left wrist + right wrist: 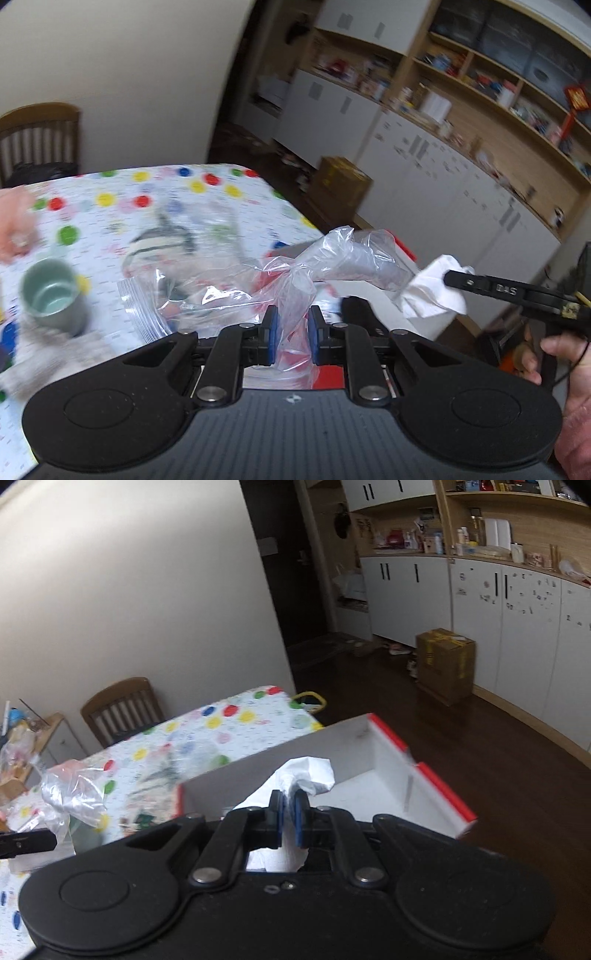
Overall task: Organize soft objects
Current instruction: 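Carry the plastic bag and tissue in both grippers over the red box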
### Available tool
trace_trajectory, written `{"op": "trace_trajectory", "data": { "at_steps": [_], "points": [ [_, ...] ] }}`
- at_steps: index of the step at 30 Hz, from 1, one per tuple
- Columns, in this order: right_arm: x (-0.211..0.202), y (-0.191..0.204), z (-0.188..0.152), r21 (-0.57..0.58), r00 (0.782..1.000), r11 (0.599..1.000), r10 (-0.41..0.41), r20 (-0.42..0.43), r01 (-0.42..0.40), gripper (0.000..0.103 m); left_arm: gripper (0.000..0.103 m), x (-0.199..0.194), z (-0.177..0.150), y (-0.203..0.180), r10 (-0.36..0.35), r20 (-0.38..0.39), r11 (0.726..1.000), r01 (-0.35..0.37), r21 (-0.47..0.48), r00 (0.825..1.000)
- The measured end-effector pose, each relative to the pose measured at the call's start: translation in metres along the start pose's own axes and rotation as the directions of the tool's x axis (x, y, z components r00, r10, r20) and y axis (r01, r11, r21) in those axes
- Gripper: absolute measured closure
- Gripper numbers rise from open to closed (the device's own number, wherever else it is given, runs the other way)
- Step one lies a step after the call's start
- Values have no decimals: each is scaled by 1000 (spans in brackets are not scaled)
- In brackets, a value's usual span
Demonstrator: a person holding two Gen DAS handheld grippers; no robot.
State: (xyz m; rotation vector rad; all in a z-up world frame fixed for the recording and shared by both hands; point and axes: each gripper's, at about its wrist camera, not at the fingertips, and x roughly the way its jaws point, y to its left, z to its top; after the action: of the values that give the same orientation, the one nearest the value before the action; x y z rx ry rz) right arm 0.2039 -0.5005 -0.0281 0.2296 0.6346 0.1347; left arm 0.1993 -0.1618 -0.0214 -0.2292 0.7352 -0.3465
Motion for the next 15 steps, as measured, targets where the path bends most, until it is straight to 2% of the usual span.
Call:
{"op": "trace_trajectory", "data": {
  "at_steps": [5,15],
  "points": [
    [18,-20,0,-19,999,999,-48,-23,48,98,87,40,11,-32,-45,-64,998,47,33,997],
    [51,-33,-15,-42,993,997,-70,-96,66,98,87,119,37,-73,-86,-167,995,94,40,982]
  ]
}}
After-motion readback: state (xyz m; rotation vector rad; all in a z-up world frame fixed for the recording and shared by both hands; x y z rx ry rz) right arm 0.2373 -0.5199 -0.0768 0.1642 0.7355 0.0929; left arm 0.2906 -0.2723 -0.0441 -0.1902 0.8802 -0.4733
